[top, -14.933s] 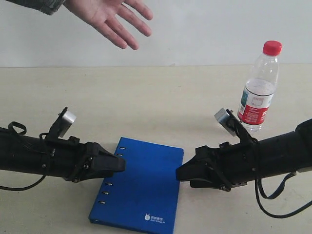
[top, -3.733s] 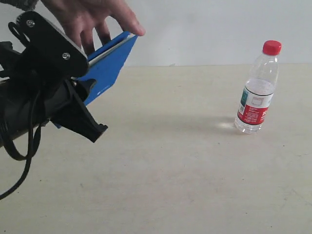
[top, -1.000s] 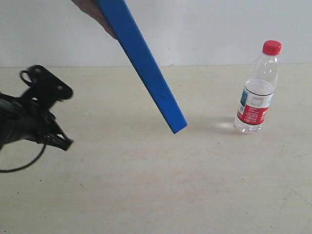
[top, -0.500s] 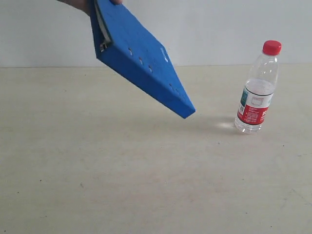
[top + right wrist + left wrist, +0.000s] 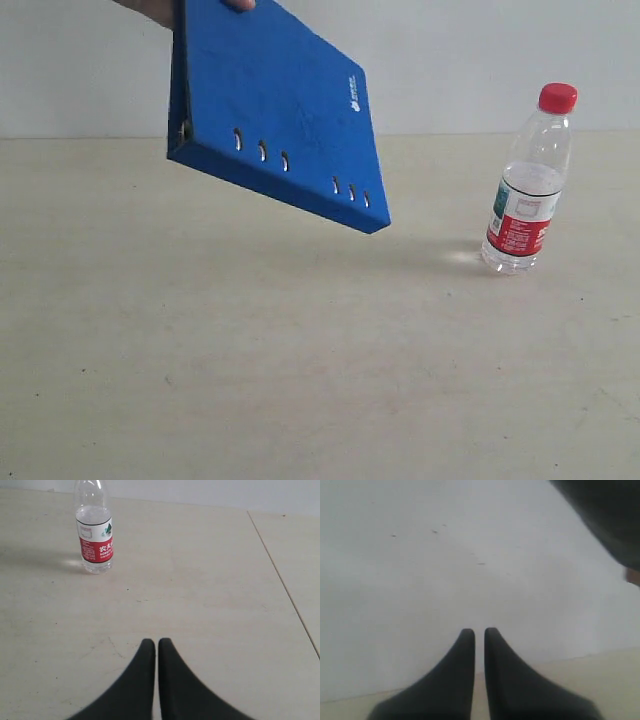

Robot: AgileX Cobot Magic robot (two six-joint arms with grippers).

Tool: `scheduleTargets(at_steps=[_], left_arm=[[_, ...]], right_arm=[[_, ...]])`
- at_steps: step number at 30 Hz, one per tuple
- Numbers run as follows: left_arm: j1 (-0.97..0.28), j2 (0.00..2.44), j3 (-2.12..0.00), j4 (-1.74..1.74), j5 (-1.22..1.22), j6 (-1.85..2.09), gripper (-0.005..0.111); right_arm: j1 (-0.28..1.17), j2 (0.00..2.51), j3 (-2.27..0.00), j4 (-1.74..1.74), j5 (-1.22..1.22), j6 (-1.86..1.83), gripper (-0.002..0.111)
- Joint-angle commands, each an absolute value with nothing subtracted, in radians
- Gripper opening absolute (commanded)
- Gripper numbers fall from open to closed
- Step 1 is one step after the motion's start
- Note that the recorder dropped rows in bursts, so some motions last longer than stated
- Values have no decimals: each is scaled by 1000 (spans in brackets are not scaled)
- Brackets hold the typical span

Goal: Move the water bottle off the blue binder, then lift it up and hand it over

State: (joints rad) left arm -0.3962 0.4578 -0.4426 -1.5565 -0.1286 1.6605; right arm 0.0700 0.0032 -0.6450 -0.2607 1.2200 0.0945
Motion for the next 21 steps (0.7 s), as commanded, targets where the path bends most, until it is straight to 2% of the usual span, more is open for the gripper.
scheduleTargets(at_steps=[1, 6, 10, 13, 15, 16, 21], left_arm=[[-394, 340, -296, -1616, 19, 1660, 5], [-394, 307, -171, -1614, -119, 1654, 5], [-394, 314, -118, -1744, -243, 1496, 5], [-394, 336, -33, -1744, -102, 1372, 5], [-394, 357, 0, -1710, 167, 1464, 5], [-394, 364, 0, -1717, 204, 1485, 5], [-394, 364, -4, -1744, 70, 1569, 5]], right_arm=[[71, 0, -651, -264, 1221, 96, 0], [71, 0, -651, -264, 1221, 96, 0], [71, 0, -651, -263, 1221, 96, 0], [71, 0, -651, -263, 1221, 96, 0], [71, 0, -651, -263, 1221, 96, 0], [71, 0, -651, -263, 1221, 96, 0], [71, 0, -651, -268, 1221, 96, 0]])
